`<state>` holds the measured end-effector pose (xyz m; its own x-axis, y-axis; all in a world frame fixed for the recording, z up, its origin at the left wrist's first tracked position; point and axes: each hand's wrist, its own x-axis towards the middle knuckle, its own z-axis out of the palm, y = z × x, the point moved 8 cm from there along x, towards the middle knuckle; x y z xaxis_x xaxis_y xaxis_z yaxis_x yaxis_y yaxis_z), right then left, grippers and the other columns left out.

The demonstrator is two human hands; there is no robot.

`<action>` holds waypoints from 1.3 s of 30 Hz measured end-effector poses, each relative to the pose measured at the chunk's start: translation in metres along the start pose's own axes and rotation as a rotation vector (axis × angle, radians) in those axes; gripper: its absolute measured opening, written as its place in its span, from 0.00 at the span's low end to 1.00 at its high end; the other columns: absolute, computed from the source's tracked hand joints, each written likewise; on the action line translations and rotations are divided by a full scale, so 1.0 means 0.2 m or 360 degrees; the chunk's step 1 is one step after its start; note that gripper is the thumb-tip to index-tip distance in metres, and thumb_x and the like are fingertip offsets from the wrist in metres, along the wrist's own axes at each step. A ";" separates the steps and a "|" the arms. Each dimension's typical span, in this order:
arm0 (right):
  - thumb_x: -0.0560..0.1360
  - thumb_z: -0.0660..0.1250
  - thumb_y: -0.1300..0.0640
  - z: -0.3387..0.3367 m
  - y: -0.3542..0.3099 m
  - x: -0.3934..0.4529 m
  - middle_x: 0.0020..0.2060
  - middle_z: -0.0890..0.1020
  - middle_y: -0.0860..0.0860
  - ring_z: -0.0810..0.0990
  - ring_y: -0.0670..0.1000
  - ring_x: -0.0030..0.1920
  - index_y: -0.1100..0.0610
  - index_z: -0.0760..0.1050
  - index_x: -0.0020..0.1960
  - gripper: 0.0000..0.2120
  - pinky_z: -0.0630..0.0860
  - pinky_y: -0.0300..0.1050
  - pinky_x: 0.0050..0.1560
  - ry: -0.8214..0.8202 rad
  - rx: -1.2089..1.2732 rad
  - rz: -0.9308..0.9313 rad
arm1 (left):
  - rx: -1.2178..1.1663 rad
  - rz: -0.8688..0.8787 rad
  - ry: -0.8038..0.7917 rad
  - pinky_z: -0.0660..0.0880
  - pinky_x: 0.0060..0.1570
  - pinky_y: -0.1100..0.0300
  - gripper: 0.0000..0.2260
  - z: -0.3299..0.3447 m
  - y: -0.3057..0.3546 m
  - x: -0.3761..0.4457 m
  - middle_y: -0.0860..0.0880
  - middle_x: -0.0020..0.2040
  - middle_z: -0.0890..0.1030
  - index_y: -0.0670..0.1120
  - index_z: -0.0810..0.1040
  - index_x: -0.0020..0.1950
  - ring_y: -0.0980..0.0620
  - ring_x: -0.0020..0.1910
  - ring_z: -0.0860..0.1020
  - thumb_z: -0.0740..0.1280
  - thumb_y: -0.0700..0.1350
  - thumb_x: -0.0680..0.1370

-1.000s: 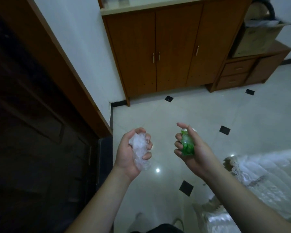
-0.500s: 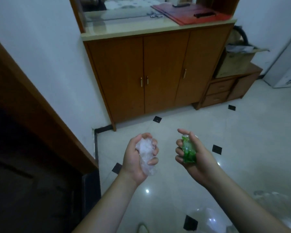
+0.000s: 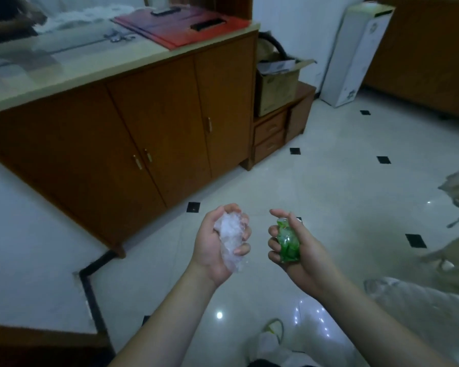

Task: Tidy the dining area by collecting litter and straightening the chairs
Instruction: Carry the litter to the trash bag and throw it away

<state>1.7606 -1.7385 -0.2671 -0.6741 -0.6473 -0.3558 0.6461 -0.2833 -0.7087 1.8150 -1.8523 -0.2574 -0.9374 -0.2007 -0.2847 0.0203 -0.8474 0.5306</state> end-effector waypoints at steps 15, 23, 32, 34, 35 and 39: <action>0.80 0.58 0.48 -0.35 -0.83 0.65 0.34 0.74 0.50 0.67 0.48 0.28 0.52 0.76 0.57 0.13 0.66 0.39 0.27 0.0253 0.0136 -0.0251 | 0.0046 -0.0179 -0.0240 0.63 0.22 0.66 0.09 0.54 0.05 1.10 0.46 0.38 0.73 0.46 0.76 0.46 0.51 0.30 0.71 0.67 0.51 0.70; 0.78 0.60 0.46 -0.61 -1.17 1.00 0.35 0.74 0.50 0.68 0.48 0.29 0.52 0.75 0.59 0.15 0.66 0.39 0.30 0.0403 0.0231 -0.0459 | 0.0166 -0.0368 -0.0405 0.62 0.21 0.66 0.12 0.73 -0.02 1.76 0.47 0.37 0.73 0.47 0.77 0.44 0.51 0.30 0.70 0.72 0.51 0.66; 0.75 0.63 0.45 -0.83 -1.61 1.43 0.36 0.73 0.49 0.68 0.47 0.30 0.52 0.76 0.59 0.17 0.66 0.39 0.31 0.0638 0.0356 -0.0693 | 0.0207 -0.0678 -0.0625 0.65 0.21 0.65 0.12 1.00 -0.02 2.48 0.46 0.38 0.74 0.46 0.77 0.45 0.50 0.30 0.71 0.71 0.51 0.68; 0.74 0.64 0.44 -0.91 -1.69 1.46 0.36 0.74 0.50 0.68 0.47 0.31 0.52 0.76 0.59 0.17 0.66 0.39 0.32 0.0688 0.0388 -0.0744 | 0.0247 -0.0750 -0.0656 0.64 0.21 0.65 0.11 1.08 -0.07 2.60 0.47 0.38 0.74 0.46 0.77 0.45 0.50 0.30 0.71 0.71 0.51 0.68; 0.75 0.64 0.45 -0.96 -1.73 1.47 0.36 0.74 0.50 0.68 0.47 0.31 0.52 0.77 0.59 0.17 0.66 0.40 0.32 0.0716 0.0410 -0.0770 | 0.0263 -0.0789 -0.0668 0.63 0.21 0.66 0.11 1.13 -0.11 2.66 0.47 0.38 0.74 0.47 0.77 0.45 0.51 0.30 0.71 0.70 0.51 0.68; 0.72 0.67 0.44 -1.19 -1.86 1.48 0.36 0.74 0.50 0.68 0.47 0.30 0.51 0.78 0.57 0.17 0.64 0.40 0.32 0.0834 0.0463 -0.0844 | 0.0330 -0.0929 -0.0705 0.62 0.22 0.66 0.09 1.27 -0.31 2.85 0.47 0.38 0.73 0.47 0.77 0.45 0.51 0.31 0.70 0.67 0.51 0.70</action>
<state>1.2355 -1.6549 -0.2536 -0.9514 0.0214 -0.3071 0.2113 -0.6802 -0.7019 1.1900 -1.7896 -0.2494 -0.8286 0.5052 -0.2412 -0.5465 -0.6368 0.5439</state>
